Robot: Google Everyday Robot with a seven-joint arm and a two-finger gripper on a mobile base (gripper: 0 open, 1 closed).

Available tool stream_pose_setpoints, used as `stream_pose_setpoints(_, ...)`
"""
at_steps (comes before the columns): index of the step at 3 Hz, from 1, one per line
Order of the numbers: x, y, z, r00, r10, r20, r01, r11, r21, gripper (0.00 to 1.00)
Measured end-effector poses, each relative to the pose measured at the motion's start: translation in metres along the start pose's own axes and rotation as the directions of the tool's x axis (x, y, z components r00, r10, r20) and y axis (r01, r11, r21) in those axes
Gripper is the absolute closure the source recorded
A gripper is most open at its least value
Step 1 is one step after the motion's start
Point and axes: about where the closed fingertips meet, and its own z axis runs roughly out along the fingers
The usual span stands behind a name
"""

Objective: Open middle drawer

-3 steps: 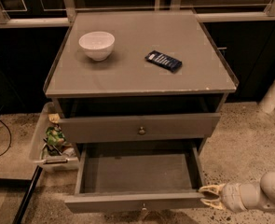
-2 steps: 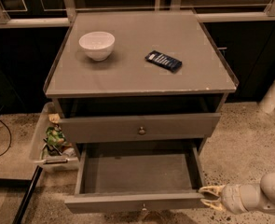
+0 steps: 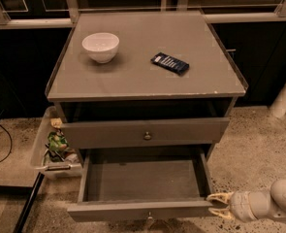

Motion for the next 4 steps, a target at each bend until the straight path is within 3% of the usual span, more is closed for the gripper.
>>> stream_pose_setpoints(1, -0.022, -0.010, -0.013, 0.998, -0.058, -0.003, 0.058, 0.9981, 0.021, 0.16)
stream_pose_setpoints(2, -0.054, -0.022, -0.029, 0.990, -0.141, -0.013, 0.141, 0.9894, 0.033, 0.00)
stream_pose_setpoints(3, -0.084, -0.032, -0.042, 0.976, -0.214, -0.033, 0.216, 0.9756, 0.042, 0.00)
stream_pose_setpoints(4, -0.086, -0.033, -0.044, 0.975, -0.219, -0.036, 0.221, 0.9744, 0.042, 0.00)
